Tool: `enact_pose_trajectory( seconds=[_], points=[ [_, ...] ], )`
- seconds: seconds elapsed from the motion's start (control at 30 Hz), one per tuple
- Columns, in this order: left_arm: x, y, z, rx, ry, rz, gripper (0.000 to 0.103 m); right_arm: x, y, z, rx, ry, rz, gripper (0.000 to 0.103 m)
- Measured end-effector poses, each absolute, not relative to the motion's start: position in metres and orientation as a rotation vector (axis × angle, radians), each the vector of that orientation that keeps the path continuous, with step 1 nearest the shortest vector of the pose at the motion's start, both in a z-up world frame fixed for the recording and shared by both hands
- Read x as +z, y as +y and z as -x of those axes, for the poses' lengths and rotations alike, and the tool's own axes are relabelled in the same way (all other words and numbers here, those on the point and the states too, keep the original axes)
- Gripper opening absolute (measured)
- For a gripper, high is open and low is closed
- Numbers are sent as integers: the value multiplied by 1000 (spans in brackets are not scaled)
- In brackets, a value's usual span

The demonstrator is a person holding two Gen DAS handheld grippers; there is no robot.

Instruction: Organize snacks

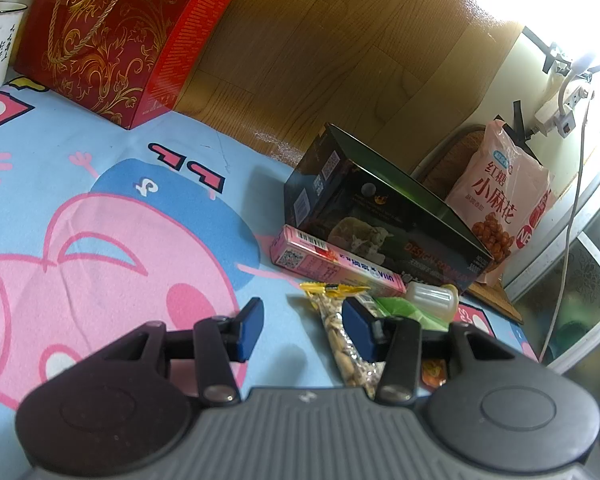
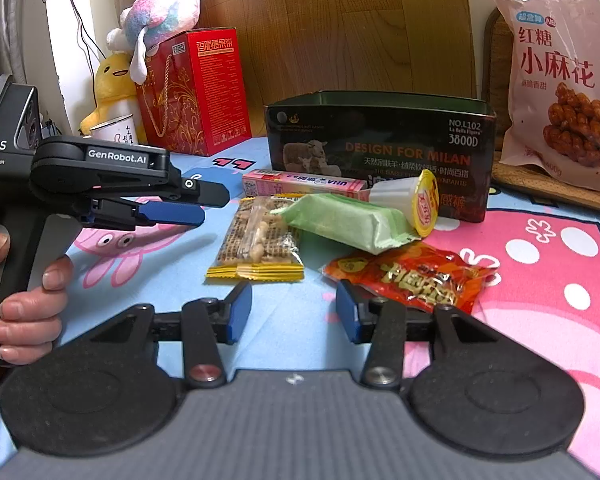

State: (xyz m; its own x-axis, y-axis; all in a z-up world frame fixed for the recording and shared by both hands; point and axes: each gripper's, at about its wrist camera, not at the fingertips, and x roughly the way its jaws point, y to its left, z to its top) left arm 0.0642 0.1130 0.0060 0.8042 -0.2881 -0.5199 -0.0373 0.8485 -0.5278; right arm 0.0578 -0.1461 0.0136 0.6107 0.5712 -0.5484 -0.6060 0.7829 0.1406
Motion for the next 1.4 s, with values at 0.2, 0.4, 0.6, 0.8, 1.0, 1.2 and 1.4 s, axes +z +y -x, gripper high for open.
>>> enact_pose_trajectory(
  seconds=[0.2,0.4,0.6,0.8,1.0,1.2,1.4],
  points=[
    [6,113,-64,-142,629,549,44,13,-146,-58,680,611,61,50],
    [6,113,-64,-142,629,549,44,13,-146,-58,680,611,61,50],
    [6,113,-64,-142,629,549,44,13,-146,-58,680,611,60,50],
    [6,113,-64,-143,629,549,44,13,-146,-58,681,611,61,50],
    [6,113,-64,-143,629,550,44,13,-146,-58,681,611,61,50],
    [6,113,-64,-142,629,549,44,13,-146,-58,682,612,60,50],
    [6,112,-64,-140,624,549,51,13,-146,-59,683,612,59,52]
  ],
)
